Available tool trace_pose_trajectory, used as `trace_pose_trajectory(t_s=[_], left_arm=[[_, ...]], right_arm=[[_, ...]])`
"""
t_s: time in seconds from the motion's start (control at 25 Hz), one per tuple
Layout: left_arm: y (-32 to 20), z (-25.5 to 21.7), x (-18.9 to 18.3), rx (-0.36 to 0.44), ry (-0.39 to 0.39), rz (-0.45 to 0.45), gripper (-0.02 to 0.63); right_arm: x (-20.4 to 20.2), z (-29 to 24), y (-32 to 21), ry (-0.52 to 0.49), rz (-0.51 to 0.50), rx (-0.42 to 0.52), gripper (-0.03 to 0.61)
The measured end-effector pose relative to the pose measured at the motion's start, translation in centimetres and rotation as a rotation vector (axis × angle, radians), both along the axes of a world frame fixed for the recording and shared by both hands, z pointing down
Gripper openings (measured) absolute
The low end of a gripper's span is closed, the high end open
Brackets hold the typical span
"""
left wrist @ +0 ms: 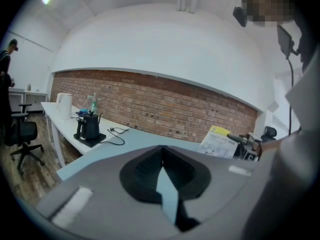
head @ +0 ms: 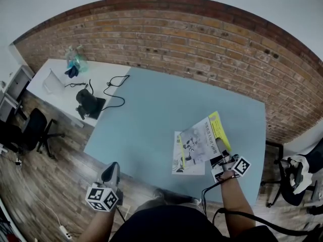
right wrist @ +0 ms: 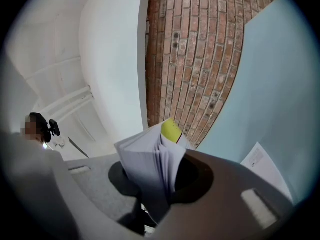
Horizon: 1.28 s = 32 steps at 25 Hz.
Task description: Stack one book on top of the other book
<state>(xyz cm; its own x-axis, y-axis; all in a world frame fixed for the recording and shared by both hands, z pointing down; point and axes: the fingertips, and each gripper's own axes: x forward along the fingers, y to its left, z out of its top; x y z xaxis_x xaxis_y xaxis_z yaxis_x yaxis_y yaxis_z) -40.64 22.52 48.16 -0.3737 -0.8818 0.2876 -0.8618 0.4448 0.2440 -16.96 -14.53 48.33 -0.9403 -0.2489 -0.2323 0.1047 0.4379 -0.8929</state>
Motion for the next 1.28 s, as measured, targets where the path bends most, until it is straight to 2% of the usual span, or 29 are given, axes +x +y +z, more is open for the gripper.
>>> trace_pose_trajectory(t_s=[0.68, 0.92, 1.08, 1.28], left_arm=[[-0.8, 0.5, -0.8, -0.011, 0.042, 0.012, 0.005], [-2.4, 0.5, -0.1, -0.032, 0.020, 0.047, 0.005], [-2.5, -0.9, 0.3, -0.014, -0.002, 0.034, 0.005], [-2.4, -0.3, -0.3, -0.033, -0.003, 0.000, 0.005]], right_arm=[[-4.5, -0.7, 4.3, -0.030, -0.107, -0.060, 0.095], [-4.8, -0.3, 4.7, -0.052, -0.132, -0.078, 0.095], [-4.8, 0.3, 4.8, -0.056, -0.152, -0.100, 0.096], [-5.1, 1.1, 4.5, -0.052, -0.168, -0.114, 0.098]])
